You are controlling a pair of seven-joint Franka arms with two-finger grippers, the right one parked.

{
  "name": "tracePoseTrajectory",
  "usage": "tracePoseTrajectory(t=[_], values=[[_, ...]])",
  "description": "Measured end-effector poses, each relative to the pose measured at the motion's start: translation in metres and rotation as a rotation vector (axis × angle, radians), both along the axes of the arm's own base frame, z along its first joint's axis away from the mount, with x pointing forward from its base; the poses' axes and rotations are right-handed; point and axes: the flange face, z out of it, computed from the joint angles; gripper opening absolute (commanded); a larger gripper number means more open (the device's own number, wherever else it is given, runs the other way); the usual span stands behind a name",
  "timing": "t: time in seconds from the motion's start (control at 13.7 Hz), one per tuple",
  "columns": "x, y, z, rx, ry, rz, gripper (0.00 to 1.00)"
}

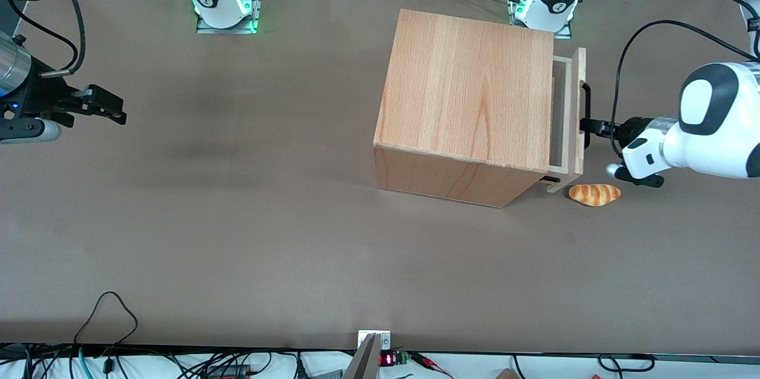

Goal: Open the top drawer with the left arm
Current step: 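Pull the handle with the left gripper, sliding the drawer out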

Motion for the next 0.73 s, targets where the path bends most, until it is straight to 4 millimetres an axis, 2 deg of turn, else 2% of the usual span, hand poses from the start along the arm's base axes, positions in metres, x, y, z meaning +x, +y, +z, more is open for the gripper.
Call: tracePoseTrajectory(t=[0.36,0.73], values=[[0.003,0.023,0.006,0.051,-0.016,0.004,1.0],[0.004,0.072,0.005,0.058,-0.024,0.073,1.0]])
